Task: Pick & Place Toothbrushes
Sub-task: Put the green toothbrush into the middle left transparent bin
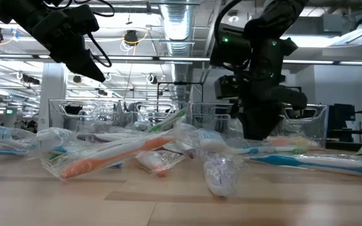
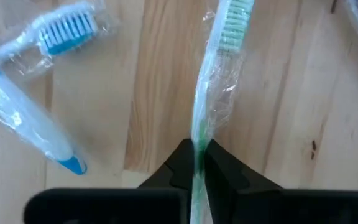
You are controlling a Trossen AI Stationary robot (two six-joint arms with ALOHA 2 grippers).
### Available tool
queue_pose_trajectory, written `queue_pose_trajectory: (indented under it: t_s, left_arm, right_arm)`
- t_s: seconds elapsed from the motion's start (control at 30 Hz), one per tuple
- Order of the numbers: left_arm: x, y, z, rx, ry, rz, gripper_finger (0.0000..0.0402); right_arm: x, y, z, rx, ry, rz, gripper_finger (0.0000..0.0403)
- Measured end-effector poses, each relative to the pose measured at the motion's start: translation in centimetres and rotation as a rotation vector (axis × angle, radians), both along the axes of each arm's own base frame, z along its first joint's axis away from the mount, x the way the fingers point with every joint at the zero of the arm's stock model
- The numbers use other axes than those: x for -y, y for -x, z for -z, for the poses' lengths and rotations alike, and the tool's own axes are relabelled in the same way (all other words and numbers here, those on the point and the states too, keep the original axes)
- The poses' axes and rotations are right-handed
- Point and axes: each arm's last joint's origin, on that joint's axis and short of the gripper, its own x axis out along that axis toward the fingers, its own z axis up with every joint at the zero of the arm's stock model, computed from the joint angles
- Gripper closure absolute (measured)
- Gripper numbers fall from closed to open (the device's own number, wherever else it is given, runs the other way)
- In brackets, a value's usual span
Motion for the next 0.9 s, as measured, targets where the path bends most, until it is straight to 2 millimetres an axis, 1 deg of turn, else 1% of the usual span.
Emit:
queue_pose_trajectory:
  t_s: [0.17,0.23,0.33,0.43,0.53,0.63,0.77,0.9]
  left_arm:
    - [0.0,0.0,0.0,0.000,0.000,0.000,0.0268]
    - [0.0,0.0,0.0,0.000,-0.001,0.000,0.0268]
    - [0.0,0.0,0.0,0.000,-0.001,0.001,0.0268]
    - [0.0,-0.1,0.4,0.026,0.001,0.003,0.0268]
    - [0.1,-0.1,1.4,0.069,0.016,0.025,0.0268]
    - [0.2,-0.3,2.1,0.146,0.006,0.091,0.0268]
    - [0.5,-0.4,2.6,0.254,-0.018,0.206,0.0268]
    - [0.7,-0.3,3.0,0.358,-0.044,0.308,0.0268]
  right_arm:
    - [-0.7,-0.2,-0.1,0.014,-0.021,-0.005,0.0378]
    - [-1.1,-0.4,-0.3,0.010,-0.029,-0.006,0.0383]
    - [-2.1,-0.5,-0.8,-0.010,-0.040,-0.012,0.0395]
    - [-3.4,-0.6,-1.3,-0.039,-0.043,-0.036,0.0389]
    - [-4.7,-0.9,-2.3,-0.047,-0.046,-0.048,0.0385]
    - [-5.6,-1.2,-3.4,-0.053,-0.031,-0.057,0.0390]
    - [-6.4,-2.1,-5.4,-0.011,0.006,-0.075,0.0395]
    - [-7.2,-3.1,-7.5,0.071,0.064,-0.104,0.0391]
